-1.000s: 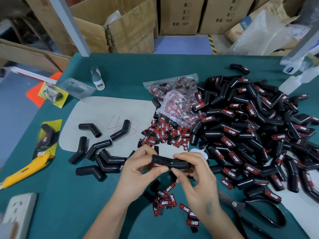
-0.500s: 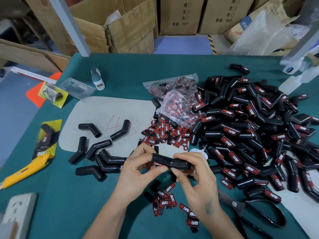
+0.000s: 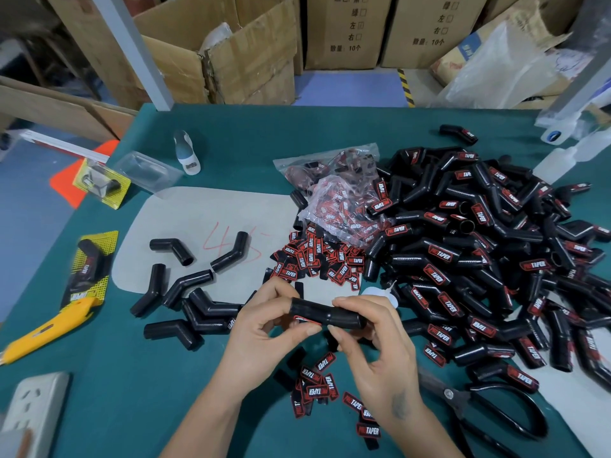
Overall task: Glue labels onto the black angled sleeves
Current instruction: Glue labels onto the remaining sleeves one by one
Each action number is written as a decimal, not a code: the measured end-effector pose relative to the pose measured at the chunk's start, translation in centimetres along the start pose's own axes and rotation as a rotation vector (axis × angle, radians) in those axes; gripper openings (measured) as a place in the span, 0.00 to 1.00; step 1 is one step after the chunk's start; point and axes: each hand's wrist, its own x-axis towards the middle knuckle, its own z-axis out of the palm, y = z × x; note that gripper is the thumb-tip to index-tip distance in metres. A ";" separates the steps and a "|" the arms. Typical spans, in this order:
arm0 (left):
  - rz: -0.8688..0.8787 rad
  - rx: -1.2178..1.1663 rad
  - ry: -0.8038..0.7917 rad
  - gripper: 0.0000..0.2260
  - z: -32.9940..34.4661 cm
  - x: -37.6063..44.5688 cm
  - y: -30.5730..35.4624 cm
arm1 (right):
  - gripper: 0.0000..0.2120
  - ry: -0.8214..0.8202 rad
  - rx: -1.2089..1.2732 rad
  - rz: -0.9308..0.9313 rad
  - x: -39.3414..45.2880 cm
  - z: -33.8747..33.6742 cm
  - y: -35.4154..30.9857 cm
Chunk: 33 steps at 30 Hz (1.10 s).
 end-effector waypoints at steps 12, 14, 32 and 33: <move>0.043 0.051 0.020 0.06 -0.1 -0.1 0.0 | 0.17 0.006 0.002 -0.015 -0.2 0.0 0.5; 0.057 0.050 0.021 0.06 0.0 -0.1 0.1 | 0.17 0.005 -0.004 -0.023 -0.3 -0.1 0.7; 0.078 0.070 0.012 0.06 -0.2 0.0 0.1 | 0.15 -0.006 -0.053 -0.028 0.0 -0.2 0.4; 0.075 0.074 0.011 0.06 -0.2 0.1 0.1 | 0.15 -0.008 -0.045 -0.023 0.0 -0.2 0.4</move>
